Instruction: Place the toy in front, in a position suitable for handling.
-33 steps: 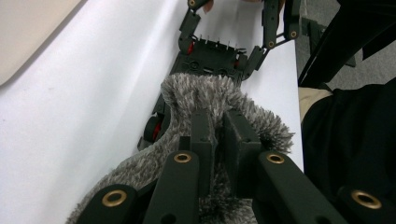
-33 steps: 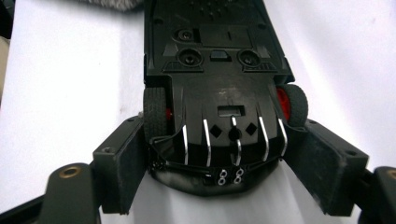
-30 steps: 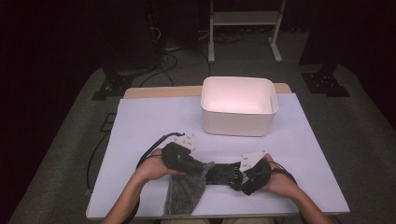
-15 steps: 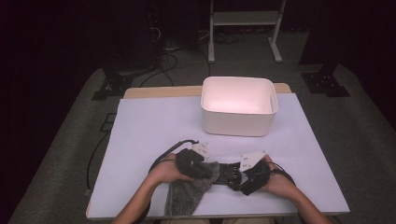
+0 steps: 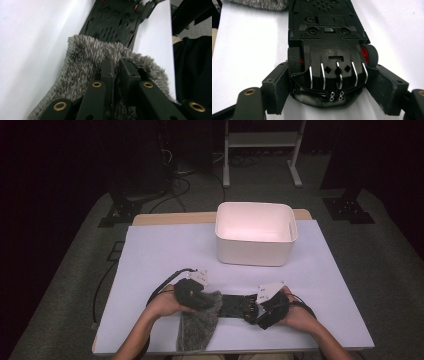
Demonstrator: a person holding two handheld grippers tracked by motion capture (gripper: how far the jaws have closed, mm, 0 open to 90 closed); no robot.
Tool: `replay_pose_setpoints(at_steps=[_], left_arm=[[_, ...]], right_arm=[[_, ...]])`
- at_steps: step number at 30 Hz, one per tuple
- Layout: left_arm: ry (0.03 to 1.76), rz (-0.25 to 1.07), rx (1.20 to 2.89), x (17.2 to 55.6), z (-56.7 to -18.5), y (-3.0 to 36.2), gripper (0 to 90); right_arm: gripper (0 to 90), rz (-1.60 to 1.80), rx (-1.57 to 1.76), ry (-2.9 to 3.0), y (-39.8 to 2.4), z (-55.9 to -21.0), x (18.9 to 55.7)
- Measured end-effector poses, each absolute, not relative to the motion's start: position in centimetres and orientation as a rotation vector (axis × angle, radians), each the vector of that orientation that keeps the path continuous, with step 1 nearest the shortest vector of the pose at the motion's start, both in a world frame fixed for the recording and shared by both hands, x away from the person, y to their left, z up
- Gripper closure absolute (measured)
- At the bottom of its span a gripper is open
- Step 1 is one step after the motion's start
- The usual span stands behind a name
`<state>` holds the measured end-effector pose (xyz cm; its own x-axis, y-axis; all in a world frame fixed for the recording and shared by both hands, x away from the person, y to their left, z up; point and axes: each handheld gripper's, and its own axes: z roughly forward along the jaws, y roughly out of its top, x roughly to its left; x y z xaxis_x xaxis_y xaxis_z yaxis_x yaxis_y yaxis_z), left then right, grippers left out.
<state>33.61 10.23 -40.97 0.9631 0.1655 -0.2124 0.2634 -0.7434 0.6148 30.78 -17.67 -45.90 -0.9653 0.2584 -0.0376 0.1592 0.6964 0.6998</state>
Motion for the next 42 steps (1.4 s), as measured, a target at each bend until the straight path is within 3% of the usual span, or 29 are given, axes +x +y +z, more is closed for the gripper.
replay_pose_setpoints(at_steps=[8, 20, 33, 42], left_arm=[[0.204, -0.197, 2.447, 33.5, -40.8, 6.4, 81.8], [0.251, -0.222, 2.443, 33.0, -41.7, 8.4, 81.8], [0.106, -0.234, 2.459, 32.7, -41.1, 3.2, 81.8], [0.158, -0.18, 2.496, 33.0, -40.8, 5.4, 81.8]], right_arm=[[22.4, 1.133, 0.389, 2.778, -17.7, -46.0, 30.8], [22.7, 1.125, 0.398, 2.794, -17.9, -45.1, 29.9], [21.5, 1.117, 0.339, 2.761, -17.6, -45.8, 30.2], [21.7, 1.155, 0.351, 2.771, -17.8, -46.1, 30.5]])
